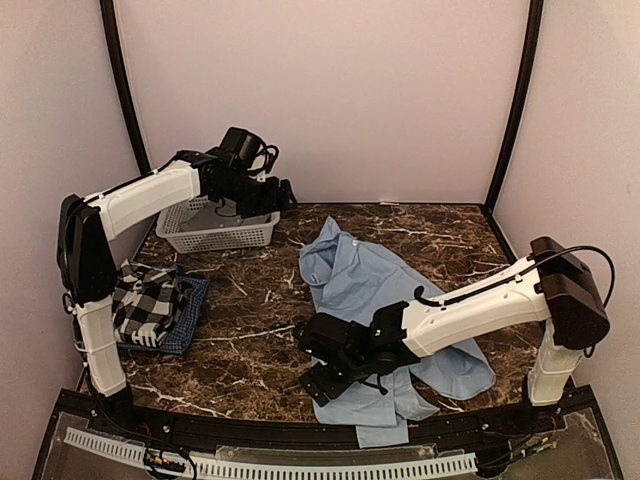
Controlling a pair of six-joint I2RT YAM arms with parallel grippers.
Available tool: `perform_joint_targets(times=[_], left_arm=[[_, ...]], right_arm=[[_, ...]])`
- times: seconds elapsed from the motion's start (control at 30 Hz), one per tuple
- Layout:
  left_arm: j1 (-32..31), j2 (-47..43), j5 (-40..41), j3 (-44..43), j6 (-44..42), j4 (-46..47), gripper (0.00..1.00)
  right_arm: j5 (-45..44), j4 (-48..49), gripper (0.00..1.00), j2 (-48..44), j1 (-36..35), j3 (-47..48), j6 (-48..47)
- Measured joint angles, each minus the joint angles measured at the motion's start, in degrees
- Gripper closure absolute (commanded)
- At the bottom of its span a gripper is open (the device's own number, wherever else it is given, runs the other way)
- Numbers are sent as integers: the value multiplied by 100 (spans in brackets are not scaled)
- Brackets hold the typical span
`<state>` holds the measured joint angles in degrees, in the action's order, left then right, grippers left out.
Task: Fold and stack the long sleeve shirts
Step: Pick up the crumpled shirt from the center of the board.
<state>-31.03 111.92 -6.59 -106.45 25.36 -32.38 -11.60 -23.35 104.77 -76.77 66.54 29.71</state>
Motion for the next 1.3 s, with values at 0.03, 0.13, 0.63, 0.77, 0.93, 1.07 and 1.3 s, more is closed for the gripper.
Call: perform_joint_targets(times=[0.03, 0.13, 0.63, 0.77, 0.93, 1.07, 1.3], left_arm=[[0, -39, 0, 146, 0, 20, 19], [0, -177, 0, 597, 13, 105, 19], [2, -992, -2, 1790, 79, 444, 19], [2, -1191, -109, 2197, 144, 590, 19], [2, -1394, -319, 2828, 297, 815, 19], [0, -1491, -570, 3281, 466, 1047, 20], [-197, -1537, -979, 4004, 787, 1515, 22]], right_arm=[[2, -42, 11, 79, 0, 11, 44], [2, -101, 18, 258, -2, 39, 131], [-461, -533, 100, 527, 42, 413, 450], [-748, -850, 100, 92, 249, 476, 420], [-1040, -1014, 100, -850, 896, 704, 205], [-1252, -1025, 100, -1397, 1486, 874, -50], [-1453, -1023, 100, -1705, 2645, 942, -621]])
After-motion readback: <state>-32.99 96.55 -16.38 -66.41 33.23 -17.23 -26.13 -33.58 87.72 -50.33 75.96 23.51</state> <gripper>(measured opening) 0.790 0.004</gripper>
